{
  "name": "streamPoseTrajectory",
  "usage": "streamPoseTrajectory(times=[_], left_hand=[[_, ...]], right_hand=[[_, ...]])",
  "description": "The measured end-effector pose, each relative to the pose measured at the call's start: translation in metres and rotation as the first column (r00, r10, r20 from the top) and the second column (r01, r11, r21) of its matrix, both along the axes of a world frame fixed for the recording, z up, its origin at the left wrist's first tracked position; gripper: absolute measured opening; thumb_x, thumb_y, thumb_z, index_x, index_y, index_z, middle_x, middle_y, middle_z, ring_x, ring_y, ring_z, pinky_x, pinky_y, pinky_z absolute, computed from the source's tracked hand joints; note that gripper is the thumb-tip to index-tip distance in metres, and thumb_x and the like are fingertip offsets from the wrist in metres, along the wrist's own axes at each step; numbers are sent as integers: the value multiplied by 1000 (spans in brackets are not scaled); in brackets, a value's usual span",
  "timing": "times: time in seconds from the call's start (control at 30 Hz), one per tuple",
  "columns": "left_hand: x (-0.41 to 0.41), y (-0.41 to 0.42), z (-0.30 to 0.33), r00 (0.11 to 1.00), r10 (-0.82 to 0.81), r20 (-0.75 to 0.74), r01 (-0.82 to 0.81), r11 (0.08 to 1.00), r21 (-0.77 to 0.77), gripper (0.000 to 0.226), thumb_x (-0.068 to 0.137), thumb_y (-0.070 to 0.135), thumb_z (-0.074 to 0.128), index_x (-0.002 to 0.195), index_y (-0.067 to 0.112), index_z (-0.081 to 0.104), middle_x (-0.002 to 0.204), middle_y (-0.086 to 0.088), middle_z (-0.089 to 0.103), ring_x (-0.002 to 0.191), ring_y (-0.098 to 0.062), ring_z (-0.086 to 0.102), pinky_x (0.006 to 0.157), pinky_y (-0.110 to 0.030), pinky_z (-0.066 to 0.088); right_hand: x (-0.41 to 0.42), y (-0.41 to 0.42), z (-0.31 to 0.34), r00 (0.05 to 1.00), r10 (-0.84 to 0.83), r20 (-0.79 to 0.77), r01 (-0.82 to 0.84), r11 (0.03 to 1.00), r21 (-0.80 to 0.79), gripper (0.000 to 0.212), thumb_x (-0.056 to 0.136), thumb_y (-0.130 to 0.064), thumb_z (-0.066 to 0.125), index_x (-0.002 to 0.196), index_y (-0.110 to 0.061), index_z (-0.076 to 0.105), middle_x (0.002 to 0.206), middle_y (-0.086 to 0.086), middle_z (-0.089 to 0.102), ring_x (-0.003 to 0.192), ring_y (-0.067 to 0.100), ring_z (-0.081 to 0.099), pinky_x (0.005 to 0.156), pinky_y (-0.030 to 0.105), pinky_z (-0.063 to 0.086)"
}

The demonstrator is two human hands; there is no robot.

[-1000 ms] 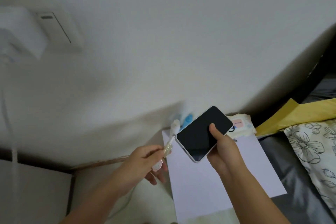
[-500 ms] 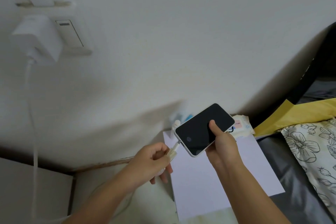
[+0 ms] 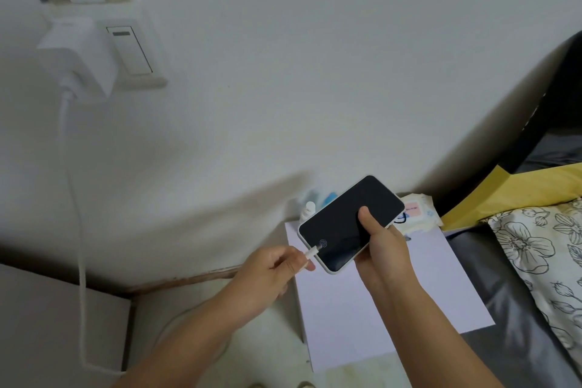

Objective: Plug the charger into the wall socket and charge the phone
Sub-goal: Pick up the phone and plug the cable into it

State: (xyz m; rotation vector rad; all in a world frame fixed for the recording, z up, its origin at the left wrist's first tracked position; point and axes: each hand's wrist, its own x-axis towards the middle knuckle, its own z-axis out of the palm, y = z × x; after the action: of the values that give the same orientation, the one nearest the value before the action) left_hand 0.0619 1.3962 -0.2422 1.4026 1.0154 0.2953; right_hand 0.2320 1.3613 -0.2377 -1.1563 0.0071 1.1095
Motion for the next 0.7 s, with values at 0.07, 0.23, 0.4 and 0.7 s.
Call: streamPoseTrajectory(times=[0.07, 0.23, 0.4, 0.7], left_hand=[[-3, 0, -1, 1000, 11, -14, -11, 1000, 6, 30, 90, 30, 51, 65, 29, 67, 37, 12, 38, 38, -3, 38, 39, -11, 31], [-1, 1, 5, 999, 32, -33, -32, 999, 5, 32, 88, 32, 53, 58, 28, 65, 45, 14, 55, 42, -10, 55, 39, -20, 42], [2, 1, 10, 999, 13, -36, -12, 1000, 7, 26, 87, 30, 54, 63, 28, 66, 46, 10, 56, 37, -14, 52, 37, -19, 37], [10, -1, 16, 998, 47, -44, -49, 998, -36, 26, 85, 27, 55, 59, 29, 58, 50, 10, 65, 46, -16, 65, 38, -21, 37]], right_hand=[[2, -1, 1, 1000, -15, -3, 15, 1000, 13, 36, 91, -7, 53, 127, -4, 51, 107, 10, 67, 89, 20, 66, 70, 32, 53], [5, -2, 1, 999, -29, -16, 29, 1000, 8, 32, 91, -9, 53, 123, -4, 53, 102, 7, 68, 87, 18, 66, 70, 32, 53], [7, -1, -1, 997, -60, -46, 60, 998, -13, 13, 90, -10, 56, 102, -12, 60, 93, 2, 70, 78, 15, 69, 67, 33, 55], [0, 3, 2, 998, -65, -16, 65, 997, 29, 30, 91, -9, 55, 120, -8, 55, 99, 3, 69, 85, 16, 68, 66, 29, 54]])
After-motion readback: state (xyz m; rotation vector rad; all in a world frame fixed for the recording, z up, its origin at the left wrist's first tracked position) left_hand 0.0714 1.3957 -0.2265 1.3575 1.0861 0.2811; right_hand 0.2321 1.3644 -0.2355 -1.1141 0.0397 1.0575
